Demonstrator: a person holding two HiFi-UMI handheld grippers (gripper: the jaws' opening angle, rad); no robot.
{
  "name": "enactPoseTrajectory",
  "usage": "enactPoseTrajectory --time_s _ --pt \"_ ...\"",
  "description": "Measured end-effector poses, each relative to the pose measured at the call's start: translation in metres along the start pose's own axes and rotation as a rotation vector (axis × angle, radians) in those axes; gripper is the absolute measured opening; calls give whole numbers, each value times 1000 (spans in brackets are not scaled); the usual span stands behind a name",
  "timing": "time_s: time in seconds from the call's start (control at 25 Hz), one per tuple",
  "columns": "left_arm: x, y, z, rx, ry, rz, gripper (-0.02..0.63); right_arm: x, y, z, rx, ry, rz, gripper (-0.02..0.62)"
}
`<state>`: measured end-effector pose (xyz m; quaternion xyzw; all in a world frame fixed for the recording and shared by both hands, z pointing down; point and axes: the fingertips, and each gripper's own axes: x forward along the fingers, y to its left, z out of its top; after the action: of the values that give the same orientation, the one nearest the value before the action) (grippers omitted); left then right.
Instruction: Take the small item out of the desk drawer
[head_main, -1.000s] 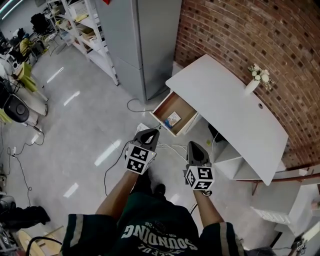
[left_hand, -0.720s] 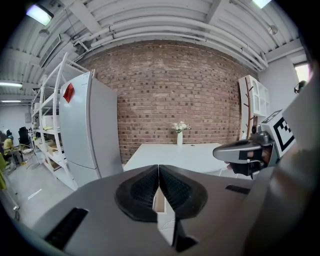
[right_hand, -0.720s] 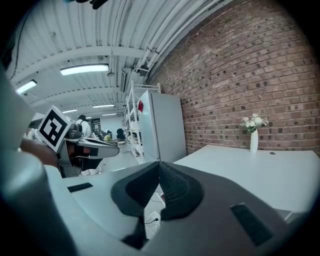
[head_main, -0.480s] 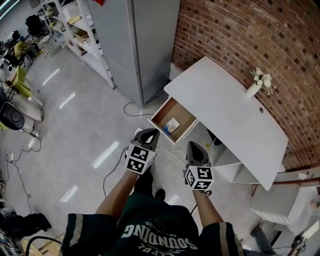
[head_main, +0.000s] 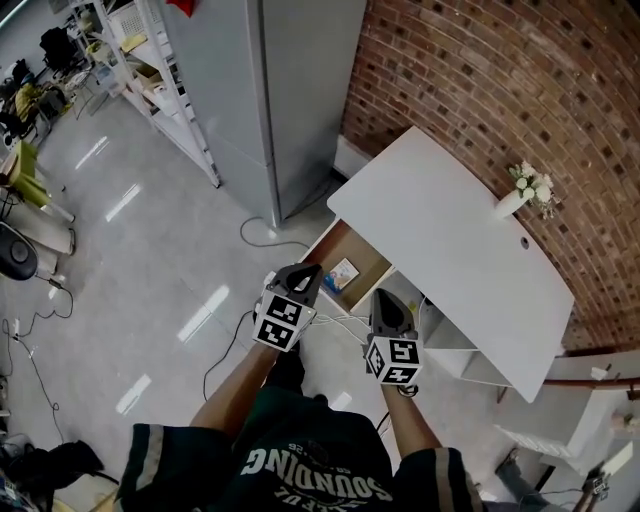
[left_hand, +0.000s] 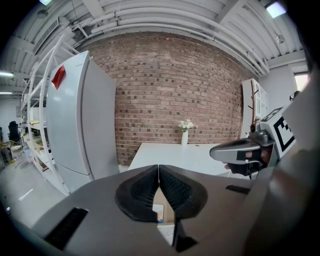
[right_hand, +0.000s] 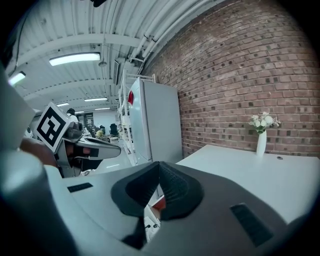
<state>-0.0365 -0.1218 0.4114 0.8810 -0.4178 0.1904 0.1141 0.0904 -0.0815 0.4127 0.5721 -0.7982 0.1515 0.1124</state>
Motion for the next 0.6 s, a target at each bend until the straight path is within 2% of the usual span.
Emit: enactPoseTrajectory --time_s 0.32,0.6 --pt "45 39 4 3 27 -63 17 57 -1 10 9 29 -40 24" --pt "76 52 -8 3 67 -149 17 81 -13 4 48 60 -120 24"
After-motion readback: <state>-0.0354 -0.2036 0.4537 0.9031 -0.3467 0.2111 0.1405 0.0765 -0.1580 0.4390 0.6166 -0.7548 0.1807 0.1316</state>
